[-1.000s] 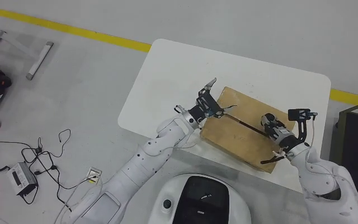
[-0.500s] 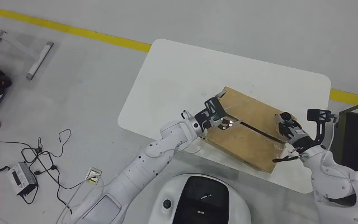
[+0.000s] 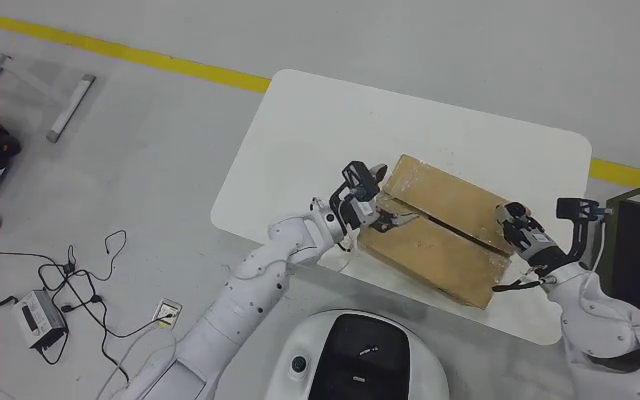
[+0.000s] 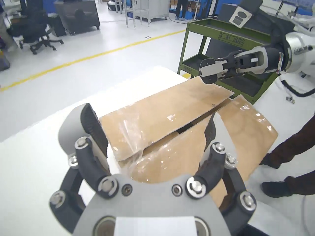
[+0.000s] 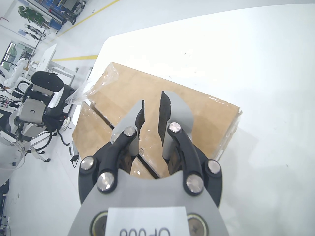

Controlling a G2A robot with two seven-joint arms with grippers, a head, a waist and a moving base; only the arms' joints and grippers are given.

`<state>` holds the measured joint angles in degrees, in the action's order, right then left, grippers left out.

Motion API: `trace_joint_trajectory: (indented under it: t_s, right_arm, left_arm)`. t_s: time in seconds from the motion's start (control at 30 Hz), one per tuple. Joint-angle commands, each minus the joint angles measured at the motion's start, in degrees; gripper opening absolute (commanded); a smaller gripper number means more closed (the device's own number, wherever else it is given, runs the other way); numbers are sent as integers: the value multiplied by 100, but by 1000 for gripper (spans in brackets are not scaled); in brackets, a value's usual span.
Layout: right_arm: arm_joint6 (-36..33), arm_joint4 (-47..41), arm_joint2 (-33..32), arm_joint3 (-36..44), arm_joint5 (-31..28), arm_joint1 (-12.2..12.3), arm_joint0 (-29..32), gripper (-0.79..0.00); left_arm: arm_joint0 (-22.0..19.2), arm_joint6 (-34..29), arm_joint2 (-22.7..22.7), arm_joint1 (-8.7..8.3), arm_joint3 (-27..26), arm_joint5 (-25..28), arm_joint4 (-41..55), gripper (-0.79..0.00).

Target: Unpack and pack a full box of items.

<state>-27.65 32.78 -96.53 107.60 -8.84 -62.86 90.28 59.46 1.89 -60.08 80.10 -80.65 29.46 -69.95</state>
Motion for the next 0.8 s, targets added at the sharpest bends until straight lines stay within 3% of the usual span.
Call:
trace_joint_trajectory:
  t_s: [0.0,0.27,0.67,0.77]
  right_arm:
    - [14,-3,42,11,-7,-3,-8,-616]
    - [62,17,175,47,17,-13,-37,-631]
    - [129,6,169,66,1,-14,12,-634]
    - [150,4,157,96,6,-14,39,-640]
  left_arm:
    - [57,-440,-229,-33,-182,-14,510,0]
    - [416,-2162,-793,-144,-522,-39,2395,0]
    - [447,-2209,-803,-143,-492,-101,2554,0]
    - [367,-2466,-641,-128,-379,-160,2675,0]
